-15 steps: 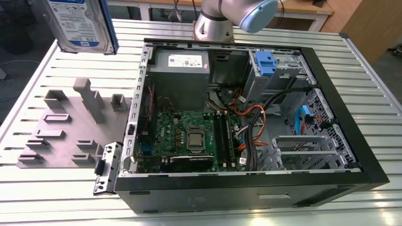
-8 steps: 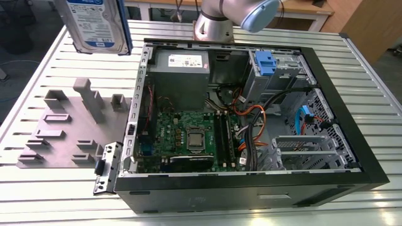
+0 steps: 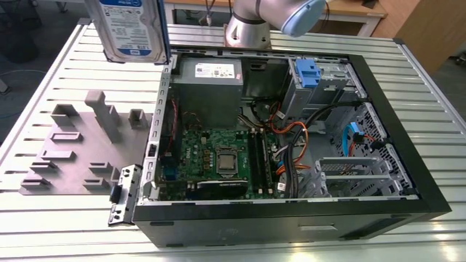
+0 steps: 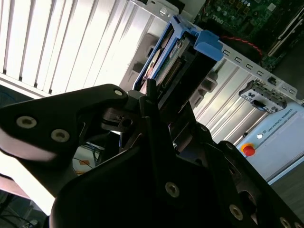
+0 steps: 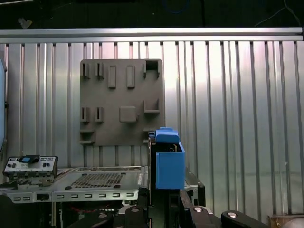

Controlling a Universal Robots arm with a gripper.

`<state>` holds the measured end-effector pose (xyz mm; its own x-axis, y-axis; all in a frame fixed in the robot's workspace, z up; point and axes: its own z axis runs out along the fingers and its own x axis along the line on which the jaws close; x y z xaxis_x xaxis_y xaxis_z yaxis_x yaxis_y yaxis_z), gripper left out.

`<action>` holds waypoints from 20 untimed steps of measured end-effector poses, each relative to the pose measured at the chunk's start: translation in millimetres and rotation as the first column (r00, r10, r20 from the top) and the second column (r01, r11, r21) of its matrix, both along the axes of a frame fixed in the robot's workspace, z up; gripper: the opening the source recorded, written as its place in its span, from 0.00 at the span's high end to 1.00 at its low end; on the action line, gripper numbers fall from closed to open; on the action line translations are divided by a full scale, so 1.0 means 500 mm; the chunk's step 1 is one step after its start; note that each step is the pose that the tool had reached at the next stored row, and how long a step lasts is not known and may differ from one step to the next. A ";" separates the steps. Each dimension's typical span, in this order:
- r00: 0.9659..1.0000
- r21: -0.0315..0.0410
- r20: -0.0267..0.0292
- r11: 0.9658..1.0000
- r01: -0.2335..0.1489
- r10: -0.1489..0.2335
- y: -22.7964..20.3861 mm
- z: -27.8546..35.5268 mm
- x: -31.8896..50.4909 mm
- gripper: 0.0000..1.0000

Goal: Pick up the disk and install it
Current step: 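Pick up the disk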

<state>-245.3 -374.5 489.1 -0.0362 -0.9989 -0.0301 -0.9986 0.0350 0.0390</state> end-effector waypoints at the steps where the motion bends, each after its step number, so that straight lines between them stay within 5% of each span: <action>1: 1.000 0.000 0.000 1.000 0.000 0.000 0.0000 0.000 0.008 0.65; 20: 1.000 0.000 0.000 1.000 0.000 0.000 0.0000 -0.001 0.180 0.65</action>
